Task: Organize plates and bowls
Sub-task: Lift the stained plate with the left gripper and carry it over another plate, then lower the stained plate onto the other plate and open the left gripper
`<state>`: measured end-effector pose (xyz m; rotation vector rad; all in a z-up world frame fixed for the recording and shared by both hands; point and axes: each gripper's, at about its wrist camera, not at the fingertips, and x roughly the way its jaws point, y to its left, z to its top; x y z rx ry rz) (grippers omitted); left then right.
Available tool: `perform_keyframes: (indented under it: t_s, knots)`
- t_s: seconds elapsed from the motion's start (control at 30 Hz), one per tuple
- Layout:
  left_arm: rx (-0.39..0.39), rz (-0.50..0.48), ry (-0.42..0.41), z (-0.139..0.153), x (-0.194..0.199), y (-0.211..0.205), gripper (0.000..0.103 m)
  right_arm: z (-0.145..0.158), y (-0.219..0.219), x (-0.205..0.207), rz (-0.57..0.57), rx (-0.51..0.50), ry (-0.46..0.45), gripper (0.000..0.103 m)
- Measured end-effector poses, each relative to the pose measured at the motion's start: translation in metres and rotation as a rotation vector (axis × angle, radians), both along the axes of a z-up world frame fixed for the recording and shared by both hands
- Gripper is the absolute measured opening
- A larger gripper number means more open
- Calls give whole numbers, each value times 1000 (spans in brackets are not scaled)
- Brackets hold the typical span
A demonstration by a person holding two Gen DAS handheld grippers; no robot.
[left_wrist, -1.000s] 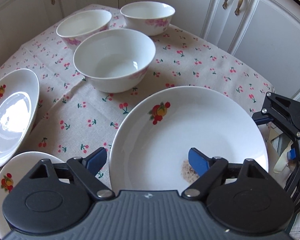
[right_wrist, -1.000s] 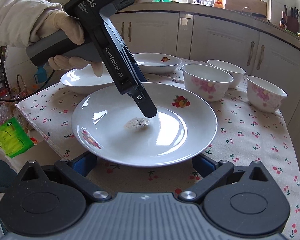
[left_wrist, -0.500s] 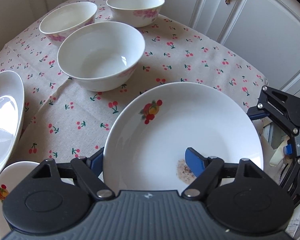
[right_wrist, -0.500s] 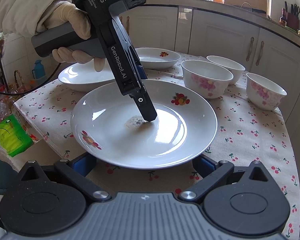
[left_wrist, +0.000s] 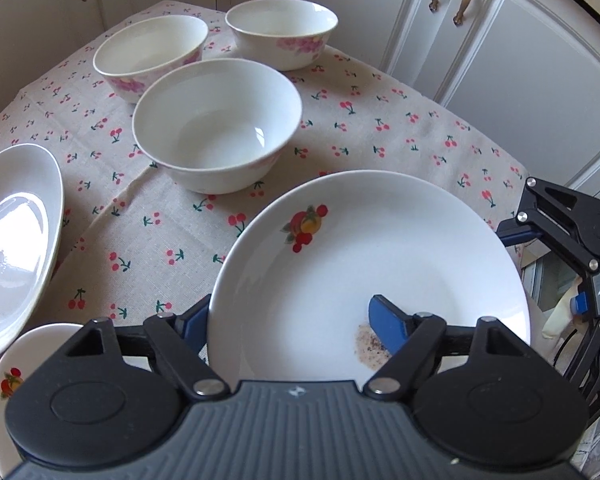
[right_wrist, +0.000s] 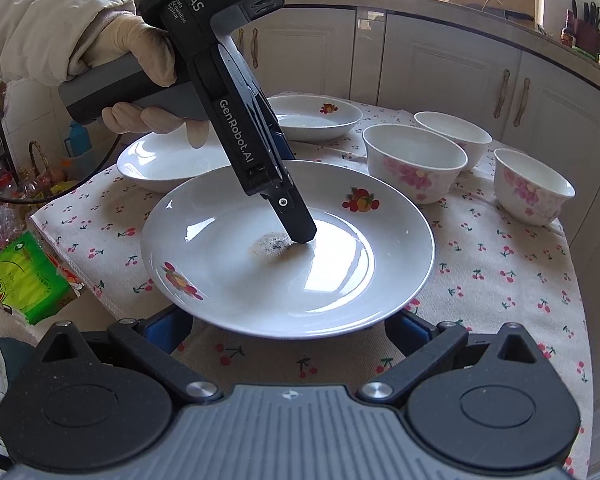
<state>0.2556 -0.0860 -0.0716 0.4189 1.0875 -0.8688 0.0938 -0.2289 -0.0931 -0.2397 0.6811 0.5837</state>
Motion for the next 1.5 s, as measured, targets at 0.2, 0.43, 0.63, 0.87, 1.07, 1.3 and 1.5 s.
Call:
perform_keyframes:
  t_s: [0.2, 0.43, 0.63, 0.87, 1.07, 1.3, 1.5]
  knots:
    - [-30, 17, -33, 16, -1, 10, 80, 11, 2, 5, 12, 5, -6, 103]
    - [-54, 80, -67, 32, 1, 40, 80, 26, 21, 17, 72, -6, -35, 103]
    - [-65, 154, -84, 38, 2, 77, 80, 32, 49, 31, 145, -15, -41, 103]
    - [-72, 221, -86, 36, 5, 119, 80, 30, 83, 46, 195, -5, -14, 103]
    - [-88, 254, -72, 25, 10, 144, 80, 26, 105, 56, 212, -19, 21, 103]
    - [-107, 265, -51, 12, 19, 159, 80, 24, 124, 63, 205, -53, 38, 103]
    - [-132, 272, -31, 5, 26, 165, 80, 27, 135, 65, 188, -84, 60, 103]
